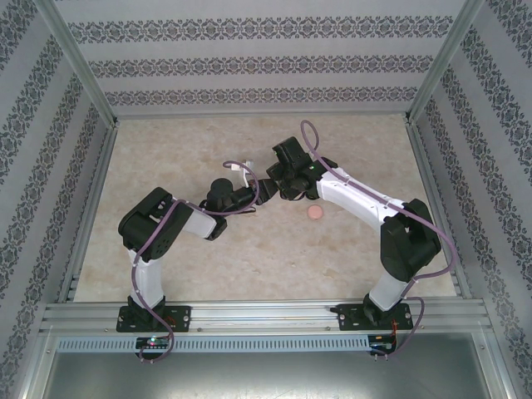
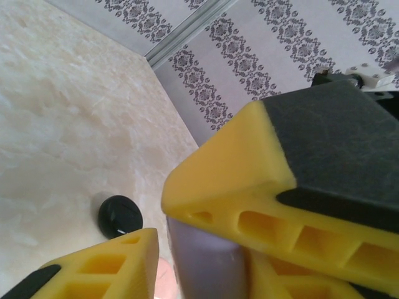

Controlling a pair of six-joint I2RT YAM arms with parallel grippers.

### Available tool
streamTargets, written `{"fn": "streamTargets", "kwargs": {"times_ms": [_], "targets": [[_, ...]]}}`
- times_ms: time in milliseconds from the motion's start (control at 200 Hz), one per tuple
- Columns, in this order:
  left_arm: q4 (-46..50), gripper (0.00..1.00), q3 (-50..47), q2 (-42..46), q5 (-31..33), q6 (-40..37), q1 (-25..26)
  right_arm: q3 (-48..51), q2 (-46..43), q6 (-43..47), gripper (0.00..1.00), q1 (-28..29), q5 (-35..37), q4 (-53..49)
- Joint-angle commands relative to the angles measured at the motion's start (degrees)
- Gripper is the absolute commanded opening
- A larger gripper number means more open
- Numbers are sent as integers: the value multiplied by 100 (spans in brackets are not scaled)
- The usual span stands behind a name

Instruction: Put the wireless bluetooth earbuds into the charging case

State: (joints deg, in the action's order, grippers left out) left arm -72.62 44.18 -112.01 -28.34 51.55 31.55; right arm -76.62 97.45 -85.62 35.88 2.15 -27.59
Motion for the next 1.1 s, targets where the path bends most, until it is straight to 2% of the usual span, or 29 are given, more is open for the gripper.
{"fn": "streamTargets", "kwargs": {"times_ms": [0, 80, 125, 185, 265, 375, 495, 684, 819, 949, 1094], "targets": [[-278, 29, 153, -147, 122, 43, 44, -12, -147, -24, 24, 92, -16, -58], [-279, 22, 170, -161, 100, 64, 44, 6, -186, -33, 24, 95, 3, -39], [-288, 18, 164, -147, 86, 82, 45, 15, -221, -33, 28, 77, 26, -4], [-304, 10, 148, -139, 61, 104, 45, 9, -267, -5, 43, 26, 59, 62], [-323, 4, 82, -83, 25, 127, 44, -10, -346, 165, 62, -122, -5, 261], [-207, 0, -8, 100, -106, 90, 20, -139, -591, 597, 74, -327, -84, 238], [68, 0, -70, 404, -357, -58, -49, 43, -1095, 1149, 75, -594, -172, 185], [852, 0, 52, 988, -1356, -392, -317, 823, -1970, 2453, 76, -1206, -740, 522], [1712, 0, 302, 1436, -2054, -777, -471, 1436, -2469, 3821, 76, -1652, -1748, 1260], [2668, 0, 670, 1760, -2610, -1236, -541, 1865, -2851, 5085, 76, -1790, -2854, 1832], [3634, 0, 1162, 1914, -3106, -1669, -550, 2049, -3034, 5826, 75, -1803, -3761, 1962]]}}
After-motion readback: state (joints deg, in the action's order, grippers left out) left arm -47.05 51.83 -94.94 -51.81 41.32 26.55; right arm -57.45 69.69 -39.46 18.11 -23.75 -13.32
